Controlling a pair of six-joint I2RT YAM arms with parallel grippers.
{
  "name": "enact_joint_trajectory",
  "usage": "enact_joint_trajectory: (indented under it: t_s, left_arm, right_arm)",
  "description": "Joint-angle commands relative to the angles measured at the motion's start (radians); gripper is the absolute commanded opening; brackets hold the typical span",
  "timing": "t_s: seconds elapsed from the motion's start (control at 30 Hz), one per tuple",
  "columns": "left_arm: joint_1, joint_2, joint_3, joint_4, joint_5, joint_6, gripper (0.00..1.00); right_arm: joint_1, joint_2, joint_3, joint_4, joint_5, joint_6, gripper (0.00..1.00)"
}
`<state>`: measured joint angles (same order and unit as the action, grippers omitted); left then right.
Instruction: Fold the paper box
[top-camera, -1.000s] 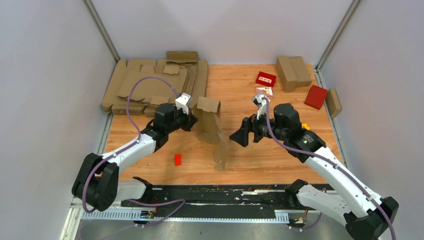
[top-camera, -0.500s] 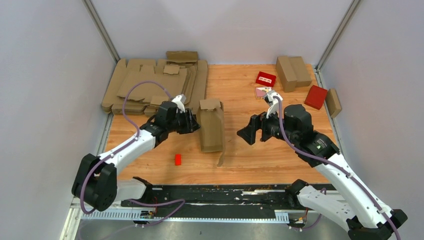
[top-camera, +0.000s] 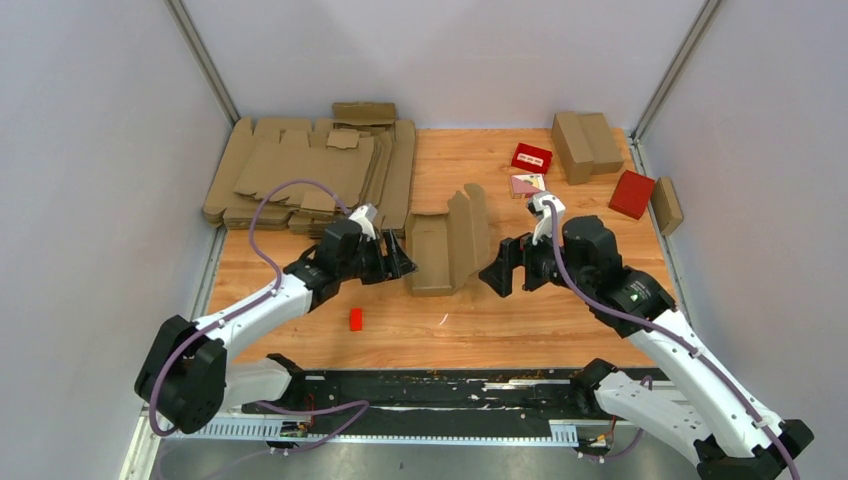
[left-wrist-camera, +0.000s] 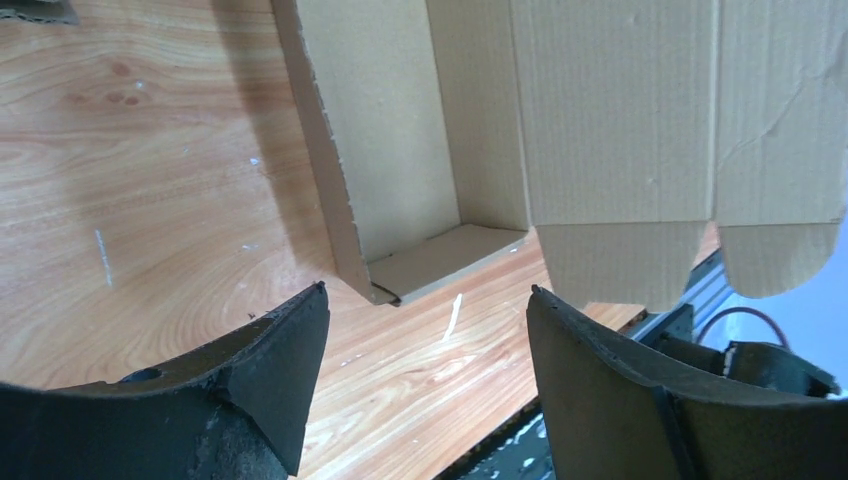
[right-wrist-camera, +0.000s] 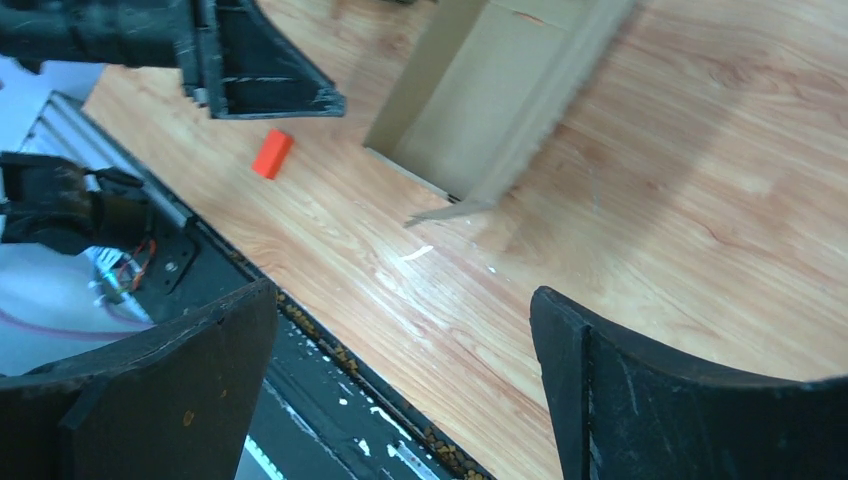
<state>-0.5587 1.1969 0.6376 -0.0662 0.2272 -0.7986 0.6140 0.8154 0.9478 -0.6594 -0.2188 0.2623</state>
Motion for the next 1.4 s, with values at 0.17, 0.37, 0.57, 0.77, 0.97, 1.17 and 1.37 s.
enact_joint_trajectory:
  t_s: [0.17,0.37,0.57,0.77,0.97,1.17,1.37]
  left_arm:
    - [0.001,0.031,-0.099,0.161,0.039,0.095,0.67]
    - [0.000,0.106,-0.106,0.292,0.109,0.056,0.59]
    - [0.002,0.106,-0.121,0.320,0.100,0.053,0.55]
    - [0.040,-0.023,-0.194,0.263,-0.015,0.050,0.40]
    - [0.052,-0.106,-0.177,0.079,-0.253,0.148,0.00]
    - [-0.039,0.063,-0.109,0.060,-0.276,0.084,0.00]
    - [-0.088,0.153,-0.060,0.102,-0.328,0.048,0.00]
  right_arm:
    - [-0.001,-0.023,-0.133,0.056,0.286,0.116,0.98]
    - [-0.002,-0.094,-0.318,0.335,0.118,0.142,0.98]
    - [-0.001,-0.233,-0.502,0.461,0.311,0.192,0.82]
    - [-0.001,-0.285,-0.628,0.526,0.450,0.260,0.52]
    - [-0.001,-0.060,-0.594,0.686,0.353,0.255,0.00]
    - [0.010,0.282,-0.458,0.744,0.333,0.296,0.00]
    - [0.098,0.482,-0.375,0.782,0.455,0.335,0.00]
